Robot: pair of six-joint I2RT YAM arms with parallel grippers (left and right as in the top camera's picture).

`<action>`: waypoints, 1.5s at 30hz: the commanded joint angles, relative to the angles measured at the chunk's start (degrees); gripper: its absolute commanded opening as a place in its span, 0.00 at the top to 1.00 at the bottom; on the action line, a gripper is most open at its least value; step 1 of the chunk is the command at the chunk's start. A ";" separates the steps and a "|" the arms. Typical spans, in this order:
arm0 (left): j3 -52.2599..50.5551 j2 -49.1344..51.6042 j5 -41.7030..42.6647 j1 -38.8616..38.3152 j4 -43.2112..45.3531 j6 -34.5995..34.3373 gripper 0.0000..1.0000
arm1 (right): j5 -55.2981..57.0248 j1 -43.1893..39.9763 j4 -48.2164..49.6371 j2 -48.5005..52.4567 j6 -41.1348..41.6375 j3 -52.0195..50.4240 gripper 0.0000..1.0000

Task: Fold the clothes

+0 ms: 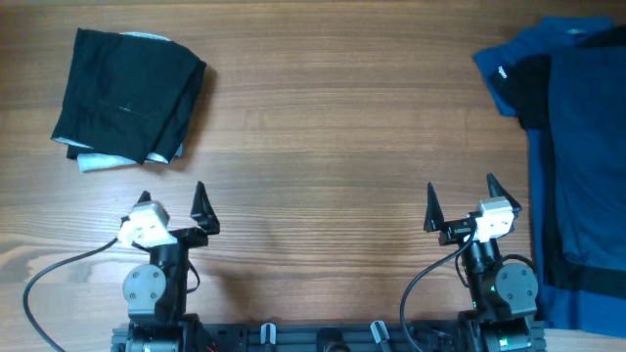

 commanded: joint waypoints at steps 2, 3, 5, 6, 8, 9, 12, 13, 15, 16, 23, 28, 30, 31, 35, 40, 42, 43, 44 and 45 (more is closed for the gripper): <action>-0.59 -0.66 -0.13 -0.31 0.20 13.79 0.00 | 0.83 -0.24 0.17 -0.50 0.94 -0.11 0.00; -0.59 -0.63 -0.13 -0.31 0.22 14.19 0.00 | 0.83 -0.24 0.17 -0.50 0.94 -0.11 0.00; -0.59 -0.66 -0.15 -0.31 0.20 14.82 0.00 | 0.83 -0.24 0.17 -0.50 0.96 -0.11 0.00; -0.59 -0.66 -0.13 -0.31 0.20 15.28 0.00 | 0.83 -0.24 0.17 -0.50 0.94 -0.11 0.00; -0.59 -0.66 -0.15 -0.31 0.20 15.43 0.00 | 0.83 -0.24 0.17 -0.50 0.94 -0.11 0.00; -0.59 -0.66 -0.15 -0.31 0.22 15.41 0.00 | 0.83 -0.24 0.17 -0.50 0.96 -0.11 0.00; -0.59 -0.66 -0.13 -0.31 0.24 15.41 0.00 | 0.83 -0.24 0.17 -0.50 0.94 -0.11 0.00; -0.59 -0.66 -0.13 -0.31 0.24 15.41 0.00 | 0.83 -0.24 0.17 -0.50 0.94 -0.11 0.00; -0.59 -0.63 -0.13 -0.31 0.24 15.41 0.00 | 0.83 -0.24 0.17 -0.50 0.92 -0.11 0.00; -0.59 -0.61 -0.13 -0.31 0.24 15.41 0.00 | 0.83 -0.24 0.17 -0.50 0.94 -0.11 0.00; -0.59 -0.61 -0.13 -0.31 0.24 15.41 0.00 | 0.83 -0.24 0.17 -0.50 0.94 -0.11 0.00; -0.59 -0.61 -0.13 -0.31 0.24 15.41 0.00 | 0.83 -0.24 0.17 -0.50 0.94 -0.11 0.00; -0.59 -0.61 -0.13 -0.31 0.24 15.41 0.00 | 0.83 -0.24 0.17 -0.50 0.94 -0.11 0.00; -0.59 -0.61 -0.13 -0.31 0.24 15.41 0.00 | 0.83 -0.24 0.17 -0.50 0.94 -0.11 0.01; -0.59 -0.61 -0.13 -0.31 0.24 15.41 0.00 | 0.83 -0.24 0.17 -0.50 0.94 -0.11 0.00; -0.59 -0.61 -0.13 -0.31 0.24 15.41 0.00 | 0.83 -0.24 0.17 -0.50 0.96 -0.11 0.00; -0.59 -0.61 -0.13 -0.31 0.24 15.41 0.00 | 0.83 -0.24 0.17 -0.50 0.94 -0.11 0.00; -0.59 -0.61 -0.13 -0.31 0.24 15.41 0.00 | 0.83 -0.24 0.17 -0.50 0.96 -0.11 0.00; -0.59 -0.61 -0.13 -0.31 0.24 15.41 0.00 | 0.83 -0.24 0.17 -0.50 0.94 -0.11 0.00; -0.59 -0.61 -0.13 -0.31 0.24 15.41 0.00 | 0.83 -0.24 0.17 -0.50 0.94 -0.11 0.00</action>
